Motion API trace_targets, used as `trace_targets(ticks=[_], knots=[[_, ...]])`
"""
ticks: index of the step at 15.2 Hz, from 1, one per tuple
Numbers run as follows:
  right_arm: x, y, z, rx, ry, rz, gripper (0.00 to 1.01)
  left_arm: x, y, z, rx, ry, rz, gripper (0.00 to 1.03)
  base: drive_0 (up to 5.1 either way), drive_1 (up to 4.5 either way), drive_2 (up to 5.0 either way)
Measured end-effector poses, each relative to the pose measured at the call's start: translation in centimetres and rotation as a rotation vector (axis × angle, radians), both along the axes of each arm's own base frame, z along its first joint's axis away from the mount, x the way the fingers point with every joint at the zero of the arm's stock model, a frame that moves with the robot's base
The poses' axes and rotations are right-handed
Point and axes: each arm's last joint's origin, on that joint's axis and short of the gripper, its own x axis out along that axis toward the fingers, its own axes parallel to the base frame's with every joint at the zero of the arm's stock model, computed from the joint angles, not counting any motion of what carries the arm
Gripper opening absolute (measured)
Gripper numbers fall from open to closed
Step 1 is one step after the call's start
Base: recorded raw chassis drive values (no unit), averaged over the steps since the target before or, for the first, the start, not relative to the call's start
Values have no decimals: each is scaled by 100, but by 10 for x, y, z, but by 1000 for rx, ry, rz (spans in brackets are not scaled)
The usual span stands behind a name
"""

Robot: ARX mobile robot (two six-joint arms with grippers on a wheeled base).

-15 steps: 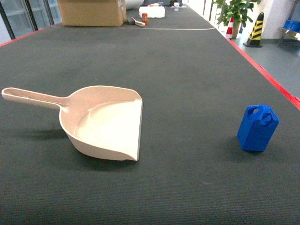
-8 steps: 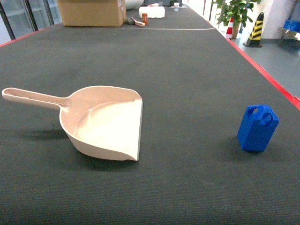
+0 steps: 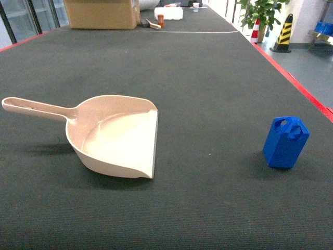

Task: Place part in tray to right shelf

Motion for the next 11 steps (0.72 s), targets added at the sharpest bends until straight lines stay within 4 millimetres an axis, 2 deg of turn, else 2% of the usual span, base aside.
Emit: trace_targets(ticks=[1, 2, 4, 6, 11], knots=[[0, 0, 0, 0, 0, 0, 98, 27, 3, -1, -71, 23, 1, 98, 0, 0, 0], [0, 0, 0, 0, 0, 0, 98, 111, 10, -29, -286, 146, -3, 98, 0, 0, 0], [0, 0, 0, 0, 0, 0, 98, 151, 15, -47, -370, 203, 73, 98, 0, 0, 0], [0, 0, 0, 0, 0, 0, 98, 151, 15, -53, -392, 231, 90, 98, 0, 0, 0], [0, 0, 0, 0, 0, 0, 98, 152, 16, -52, -402, 223, 94, 98, 0, 0, 0]])
